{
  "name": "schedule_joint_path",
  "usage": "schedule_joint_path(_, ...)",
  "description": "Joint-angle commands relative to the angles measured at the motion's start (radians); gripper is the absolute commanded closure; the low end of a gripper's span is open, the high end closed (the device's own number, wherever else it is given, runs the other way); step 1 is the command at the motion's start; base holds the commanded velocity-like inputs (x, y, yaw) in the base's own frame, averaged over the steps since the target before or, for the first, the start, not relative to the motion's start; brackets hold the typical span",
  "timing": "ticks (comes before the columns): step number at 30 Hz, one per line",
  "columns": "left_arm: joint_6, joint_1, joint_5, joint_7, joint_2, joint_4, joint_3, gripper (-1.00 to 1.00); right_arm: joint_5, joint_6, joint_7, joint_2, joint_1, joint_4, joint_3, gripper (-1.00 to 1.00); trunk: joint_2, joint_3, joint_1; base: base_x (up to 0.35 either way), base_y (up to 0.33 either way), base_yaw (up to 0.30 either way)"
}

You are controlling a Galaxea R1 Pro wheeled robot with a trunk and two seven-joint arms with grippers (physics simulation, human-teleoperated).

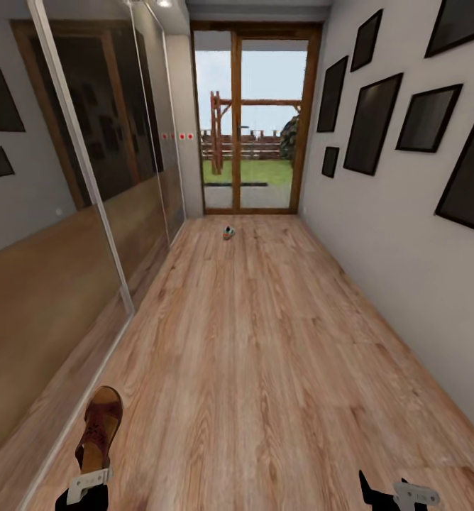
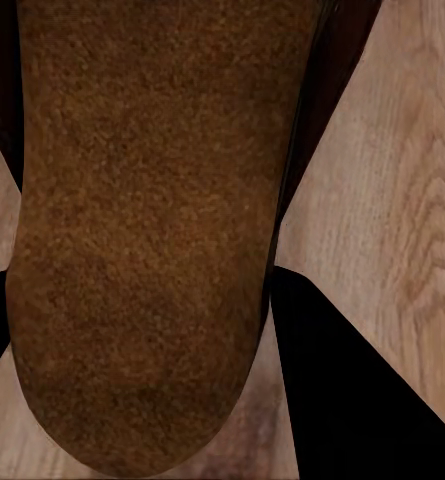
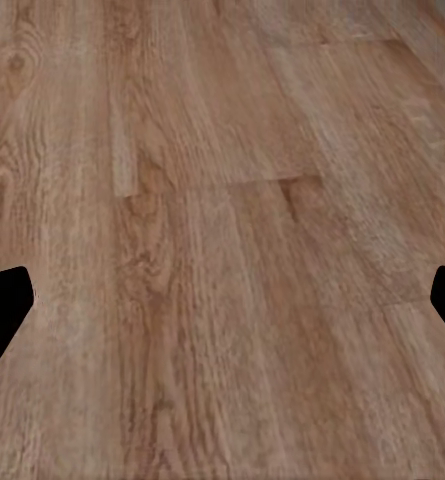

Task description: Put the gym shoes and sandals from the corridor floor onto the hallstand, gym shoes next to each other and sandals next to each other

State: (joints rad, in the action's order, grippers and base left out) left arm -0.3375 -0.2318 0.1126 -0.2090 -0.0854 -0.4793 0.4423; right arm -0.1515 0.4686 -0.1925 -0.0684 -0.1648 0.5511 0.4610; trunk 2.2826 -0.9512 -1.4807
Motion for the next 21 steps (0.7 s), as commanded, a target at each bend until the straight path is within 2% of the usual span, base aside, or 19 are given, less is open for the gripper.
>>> schedule_joint_path(1, -0.004, -0.001, 0.013, -0.006, 0.001, 0.001, 0.009, 1.0, -0.01, 0.004, -0.007, 0.001, -0.001, 0.0, 0.008, -1.0, 0.0, 0.0, 0.0, 0.339, 0.0, 0.223)
schedule_joint_path(10, -0.004, -0.001, 0.013, -0.007, 0.001, 0.001, 0.009, 1.0, -0.01, 0.004, -0.007, 0.001, -0.001, 0.0, 0.008, -1.0, 0.0, 0.008, 0.0, 0.339, 0.0, 0.186)
schedule_joint_path(21, -0.004, -0.001, 0.013, -0.006, 0.0, 0.001, 0.009, 1.0, -0.01, 0.004, -0.007, 0.001, -0.001, 0.0, 0.008, -1.0, 0.0, 0.01, 0.0, 0.339, 0.0, 0.033)
